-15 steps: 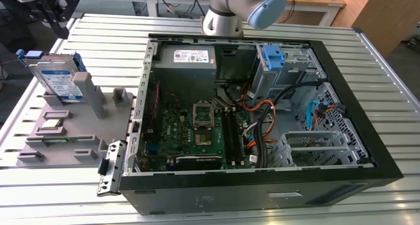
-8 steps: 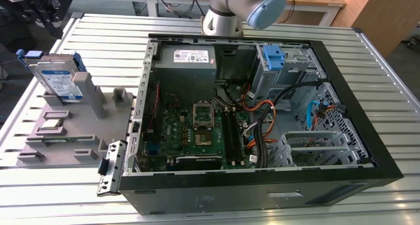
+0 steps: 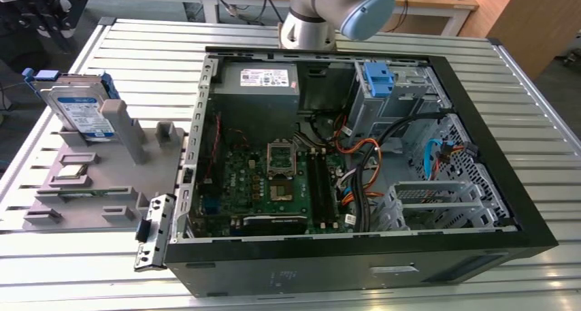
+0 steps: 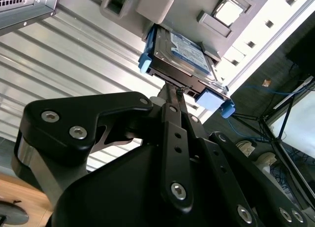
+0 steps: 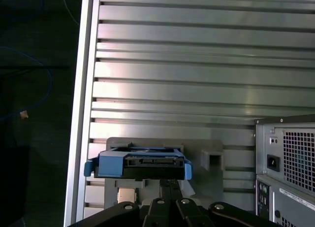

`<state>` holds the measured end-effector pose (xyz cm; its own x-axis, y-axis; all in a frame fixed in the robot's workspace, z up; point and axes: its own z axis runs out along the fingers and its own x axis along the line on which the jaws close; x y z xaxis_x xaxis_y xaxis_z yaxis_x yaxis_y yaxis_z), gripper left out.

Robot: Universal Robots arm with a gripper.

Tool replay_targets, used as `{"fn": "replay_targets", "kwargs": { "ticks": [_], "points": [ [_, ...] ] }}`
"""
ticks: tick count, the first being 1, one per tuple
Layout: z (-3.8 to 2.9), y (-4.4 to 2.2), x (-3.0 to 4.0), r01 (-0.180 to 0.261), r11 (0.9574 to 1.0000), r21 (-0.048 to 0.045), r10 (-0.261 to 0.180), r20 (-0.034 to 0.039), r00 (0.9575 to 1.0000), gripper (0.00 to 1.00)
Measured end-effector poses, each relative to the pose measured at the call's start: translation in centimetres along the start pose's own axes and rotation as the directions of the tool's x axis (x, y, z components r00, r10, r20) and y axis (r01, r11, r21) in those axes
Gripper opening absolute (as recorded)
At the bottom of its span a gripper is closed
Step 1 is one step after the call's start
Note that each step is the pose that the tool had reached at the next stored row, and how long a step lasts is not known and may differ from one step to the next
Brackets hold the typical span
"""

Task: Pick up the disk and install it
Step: 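Reach for the disk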

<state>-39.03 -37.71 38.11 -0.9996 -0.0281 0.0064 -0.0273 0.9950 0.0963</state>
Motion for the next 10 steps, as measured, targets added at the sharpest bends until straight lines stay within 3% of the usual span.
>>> {"fn": "replay_targets", "kwargs": {
  "ticks": [10],
  "points": [
    [0.17,0.05,1.67,0.006,1.0000,0.0002,-0.006,-0.0006,1.0000,0.11]
  ]
}}
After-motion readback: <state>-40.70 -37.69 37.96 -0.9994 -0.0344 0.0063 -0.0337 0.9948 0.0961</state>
